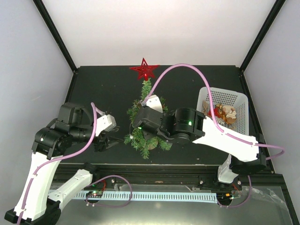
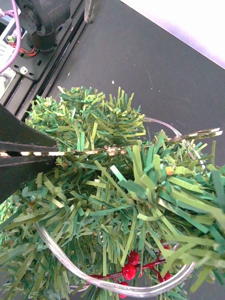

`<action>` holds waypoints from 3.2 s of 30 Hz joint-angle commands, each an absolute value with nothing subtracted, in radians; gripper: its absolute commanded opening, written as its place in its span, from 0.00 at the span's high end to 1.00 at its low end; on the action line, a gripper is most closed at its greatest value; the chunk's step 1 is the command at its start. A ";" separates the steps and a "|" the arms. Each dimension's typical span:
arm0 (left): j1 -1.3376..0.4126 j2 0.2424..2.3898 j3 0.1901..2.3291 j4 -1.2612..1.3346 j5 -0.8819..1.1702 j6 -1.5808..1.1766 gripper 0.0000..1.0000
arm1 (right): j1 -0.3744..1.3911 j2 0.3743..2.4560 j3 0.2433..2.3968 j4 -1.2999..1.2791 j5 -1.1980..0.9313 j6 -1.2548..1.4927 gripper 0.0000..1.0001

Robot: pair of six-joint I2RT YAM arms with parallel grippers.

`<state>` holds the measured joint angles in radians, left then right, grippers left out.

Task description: Decorate the small christmas tree

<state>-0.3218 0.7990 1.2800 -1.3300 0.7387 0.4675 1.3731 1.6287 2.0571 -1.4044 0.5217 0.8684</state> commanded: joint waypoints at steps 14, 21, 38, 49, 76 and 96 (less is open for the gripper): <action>-0.321 0.798 1.272 -1.309 0.733 0.458 0.42 | 1.362 1.629 2.075 -1.379 0.525 0.861 0.99; -0.321 0.804 1.268 -1.305 0.733 0.459 0.42 | 1.361 1.641 2.009 -1.349 0.486 0.862 0.99; -0.319 0.802 1.265 -1.302 0.733 0.459 0.41 | 1.356 1.608 1.931 -1.340 0.485 0.900 0.99; -0.319 0.801 1.264 -1.302 0.737 0.462 0.41 | 1.356 1.591 1.974 -1.392 0.509 0.914 0.80; -0.318 0.791 1.267 -1.305 0.735 0.465 0.42 | 1.355 1.543 1.869 -1.331 0.421 0.922 0.99; -0.319 0.798 1.269 -1.312 0.737 0.474 0.41 | 1.356 1.509 1.874 -1.384 0.426 0.961 0.75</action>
